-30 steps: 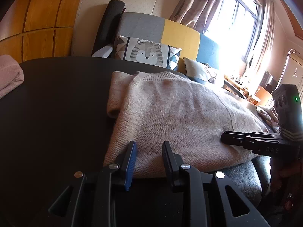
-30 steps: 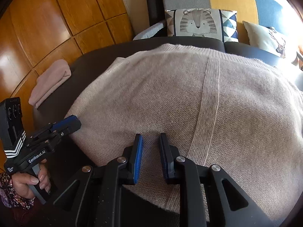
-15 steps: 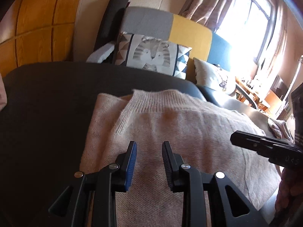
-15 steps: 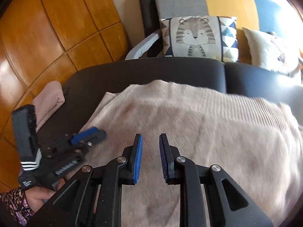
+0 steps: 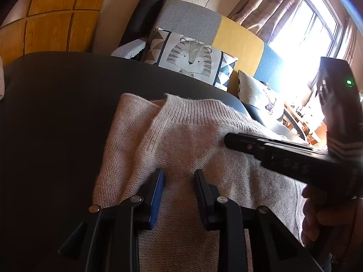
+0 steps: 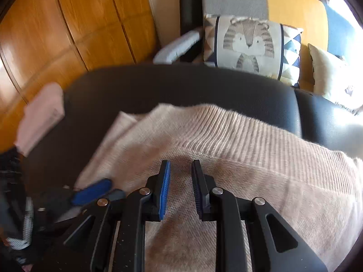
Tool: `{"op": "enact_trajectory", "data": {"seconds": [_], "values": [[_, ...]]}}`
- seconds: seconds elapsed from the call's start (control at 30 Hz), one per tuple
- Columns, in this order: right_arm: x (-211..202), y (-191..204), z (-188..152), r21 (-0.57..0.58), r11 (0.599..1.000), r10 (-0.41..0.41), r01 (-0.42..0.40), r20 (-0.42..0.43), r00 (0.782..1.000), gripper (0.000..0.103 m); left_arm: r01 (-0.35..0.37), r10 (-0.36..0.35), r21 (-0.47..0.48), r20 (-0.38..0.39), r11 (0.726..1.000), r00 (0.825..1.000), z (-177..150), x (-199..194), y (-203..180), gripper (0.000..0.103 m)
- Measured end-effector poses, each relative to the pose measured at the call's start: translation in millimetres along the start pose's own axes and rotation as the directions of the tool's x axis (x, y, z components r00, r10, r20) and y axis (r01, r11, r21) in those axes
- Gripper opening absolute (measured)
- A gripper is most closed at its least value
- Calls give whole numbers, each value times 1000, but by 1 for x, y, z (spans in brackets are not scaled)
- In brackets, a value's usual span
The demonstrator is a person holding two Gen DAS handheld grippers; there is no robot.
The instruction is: Fold clothes
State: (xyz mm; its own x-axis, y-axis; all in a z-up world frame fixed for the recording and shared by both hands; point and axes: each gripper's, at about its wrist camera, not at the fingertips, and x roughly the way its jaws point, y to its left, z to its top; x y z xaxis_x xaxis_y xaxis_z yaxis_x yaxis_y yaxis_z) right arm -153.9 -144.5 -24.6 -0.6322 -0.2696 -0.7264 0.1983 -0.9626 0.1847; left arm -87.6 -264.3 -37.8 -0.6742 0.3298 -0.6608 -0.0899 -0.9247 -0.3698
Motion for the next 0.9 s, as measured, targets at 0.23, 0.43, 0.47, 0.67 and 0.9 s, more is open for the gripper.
{"op": "enact_trajectory", "data": {"seconds": [0.23,0.43,0.47,0.67,0.9], "values": [[-50,-106,-22,240,960,-149,143,9,989,26,28,-28,-24,1,999,1000,1,1,4,27],[-64,-162,-42,315,940,-149,129,40,988,26,23,-23,-18,0,1000,1000,2,1,2,27],[-65,-166,-44,321,939,-144,120,52,988,26,23,-23,-18,-1,1000,1000,2,1,2,27],[-79,-180,-50,378,925,-97,40,131,987,26,14,-14,-9,-1,1000,1000,2,2,1,27],[-88,-190,-56,341,928,-186,147,82,979,26,10,-10,-6,-2,1000,1000,2,1,0,27]]}}
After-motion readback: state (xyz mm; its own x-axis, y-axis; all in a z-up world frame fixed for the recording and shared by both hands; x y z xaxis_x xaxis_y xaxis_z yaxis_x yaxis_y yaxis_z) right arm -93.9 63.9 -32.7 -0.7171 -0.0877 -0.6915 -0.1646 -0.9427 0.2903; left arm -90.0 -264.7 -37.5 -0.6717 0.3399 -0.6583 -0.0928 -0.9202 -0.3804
